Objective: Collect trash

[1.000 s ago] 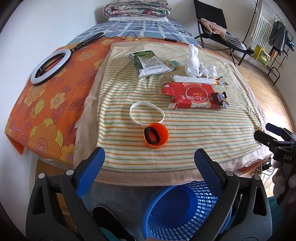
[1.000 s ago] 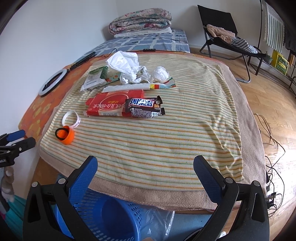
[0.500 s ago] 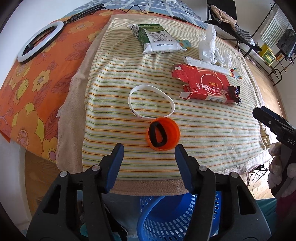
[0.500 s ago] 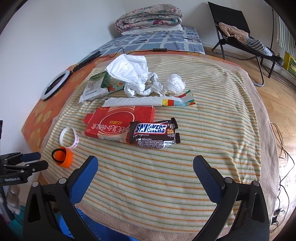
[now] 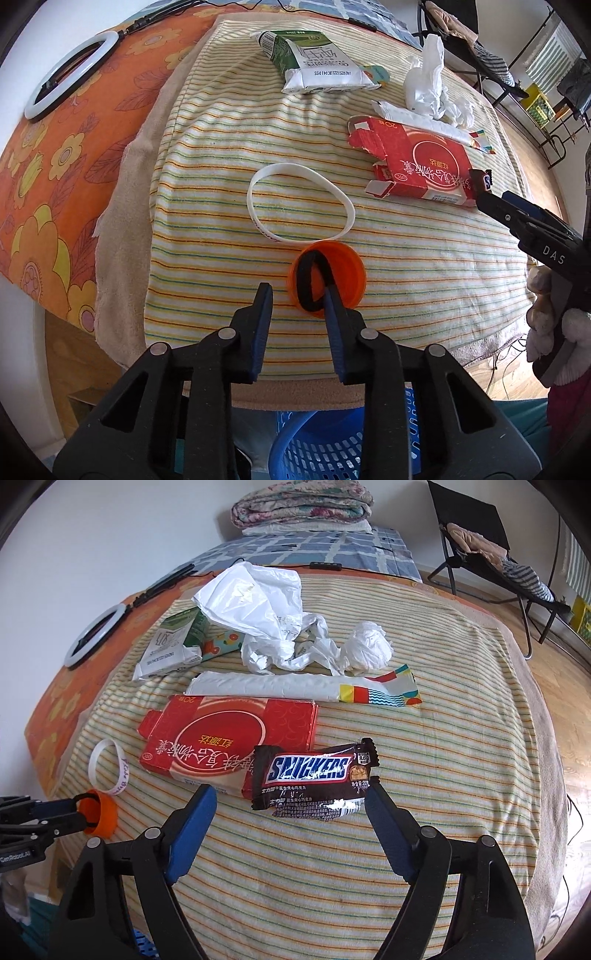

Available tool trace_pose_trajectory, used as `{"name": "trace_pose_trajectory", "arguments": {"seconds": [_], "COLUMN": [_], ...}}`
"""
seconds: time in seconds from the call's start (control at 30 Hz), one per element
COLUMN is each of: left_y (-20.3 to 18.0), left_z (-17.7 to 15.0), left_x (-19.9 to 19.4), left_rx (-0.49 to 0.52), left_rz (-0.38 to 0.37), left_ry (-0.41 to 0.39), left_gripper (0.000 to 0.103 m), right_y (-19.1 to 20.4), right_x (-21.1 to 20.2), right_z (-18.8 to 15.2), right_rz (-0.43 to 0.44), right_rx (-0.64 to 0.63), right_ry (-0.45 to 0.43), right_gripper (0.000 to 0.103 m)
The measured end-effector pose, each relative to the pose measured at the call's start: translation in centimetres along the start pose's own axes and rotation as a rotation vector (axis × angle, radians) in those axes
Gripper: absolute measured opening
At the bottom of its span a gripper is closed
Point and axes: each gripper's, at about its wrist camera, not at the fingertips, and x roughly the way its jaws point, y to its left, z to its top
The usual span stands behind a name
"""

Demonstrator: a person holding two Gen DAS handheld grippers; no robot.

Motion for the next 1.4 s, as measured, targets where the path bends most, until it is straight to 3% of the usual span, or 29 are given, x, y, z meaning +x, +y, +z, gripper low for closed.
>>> {"name": "trace_pose_trajectory", "arguments": {"seconds": [0.07, 0.2, 0.27, 0.6, 0.87, 1.2, 1.27, 1.33, 1.4], "left_y": [0.1, 0.3, 0.6, 0.9, 0.0, 1.4, 2.0, 2.4, 2.3], "left_z": [0.1, 0.4, 0.6, 0.9, 1.1, 1.4, 1.5, 1.5, 1.2], "left_x": [0.1, 0.2, 0.2, -1.0, -2.9, -4.1, -3.6, -2.7, -2.1], "left_rx": [-0.003, -0.008, -0.019, -0.026, 0.000, -0.053, -0.083, -0.104, -0.094], "left_rz": [0.007, 0.021, 0.025, 0.031, 0.031, 0.008, -0.025, -0.051, -0.039], "left_ry": [-0.003, -0.013, -0.019, -0.075, -0.142, -0.176, -0.144, -0.098, -0.088], "left_gripper": [0.027, 0.013, 0.011, 0.006, 0.006, 0.005, 0.014, 0.058, 0.061], "right_y": [-0.1, 0.1, 0.1, -1.8, -3.6, -3.3, -3.1, -2.9, -2.7], "right_x": [0.3, 0.5, 0.5, 0.5, -1.1, -3.8, -4.0, -3.9, -3.7], "right_z": [0.0, 0.2, 0.3, 0.4, 0.4, 0.8, 0.8, 0.7, 0.5], "right_rz": [-0.007, -0.037, -0.051, -0.023, 0.005, 0.038, 0.041, 0.047, 0.052], "right_rx": [-0.004, -0.034, -0.040, 0.033, 0.088, 0.081, 0.070, 0.066, 0.060], "right_ry": [0.004, -0.001, -0.002, 0.000, -0.038, -0.104, -0.108, -0.103, -0.097], "right_gripper": [0.081, 0.071, 0.069, 0.011, 0.007, 0.006, 0.006, 0.006, 0.006]}}
